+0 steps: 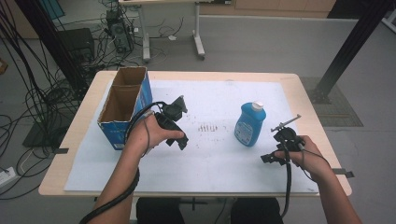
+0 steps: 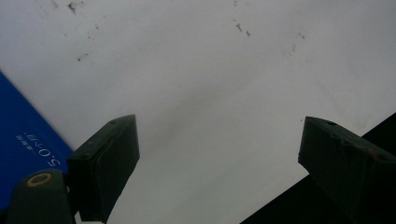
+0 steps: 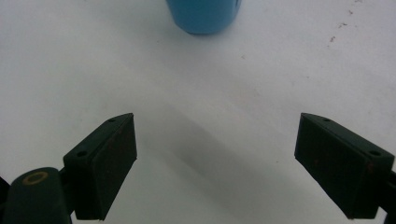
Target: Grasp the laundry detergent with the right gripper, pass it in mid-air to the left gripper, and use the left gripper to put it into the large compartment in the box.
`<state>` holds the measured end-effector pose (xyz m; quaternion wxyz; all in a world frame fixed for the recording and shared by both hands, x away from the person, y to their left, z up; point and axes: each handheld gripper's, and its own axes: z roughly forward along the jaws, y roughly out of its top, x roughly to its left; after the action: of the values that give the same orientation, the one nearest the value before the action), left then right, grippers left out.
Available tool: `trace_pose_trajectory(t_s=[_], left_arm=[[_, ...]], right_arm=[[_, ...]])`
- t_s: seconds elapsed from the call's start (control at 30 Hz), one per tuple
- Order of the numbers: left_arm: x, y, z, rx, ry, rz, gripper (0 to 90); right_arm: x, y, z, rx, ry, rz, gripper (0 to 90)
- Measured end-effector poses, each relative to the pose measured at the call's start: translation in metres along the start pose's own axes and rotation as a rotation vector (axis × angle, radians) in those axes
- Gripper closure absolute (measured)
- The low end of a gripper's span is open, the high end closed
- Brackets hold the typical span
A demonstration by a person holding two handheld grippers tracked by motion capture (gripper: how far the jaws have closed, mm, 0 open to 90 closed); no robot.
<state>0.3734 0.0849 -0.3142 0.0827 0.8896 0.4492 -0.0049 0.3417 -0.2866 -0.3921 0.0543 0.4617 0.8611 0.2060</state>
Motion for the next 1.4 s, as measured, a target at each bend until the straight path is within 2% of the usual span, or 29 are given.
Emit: trace_pose_trajectory(t_s=[0.37, 0.73, 0.93, 1.1, 1.2, 1.4], left_arm=[[0.001, -0.002, 0.0, -0.006, 0.002, -0.002, 12.8], [0.0, -0.002, -0.001, -0.01, -0.011, 0.008, 12.8], [-0.001, -0.002, -0.001, -0.016, -0.011, 0.003, 12.8], [-0.002, -0.003, 0.0, -0.013, -0.009, 0.006, 12.8], [-0.003, -0.003, -0.001, -0.015, -0.01, 0.006, 12.8], [-0.003, -0.003, -0.003, -0.018, -0.004, 0.009, 12.8]], right_arm=[[0.004, -0.002, 0.004, -0.079, -0.019, -0.017, 12.8], [0.005, -0.006, 0.004, -0.212, -0.021, -0.027, 12.5], [0.007, -0.007, 0.005, -0.26, -0.052, -0.044, 12.9], [0.007, -0.009, 0.006, -0.316, -0.036, -0.038, 13.0], [0.008, -0.01, 0.006, -0.371, -0.025, -0.043, 13.0], [0.01, -0.012, 0.008, -0.434, -0.011, -0.045, 12.9]])
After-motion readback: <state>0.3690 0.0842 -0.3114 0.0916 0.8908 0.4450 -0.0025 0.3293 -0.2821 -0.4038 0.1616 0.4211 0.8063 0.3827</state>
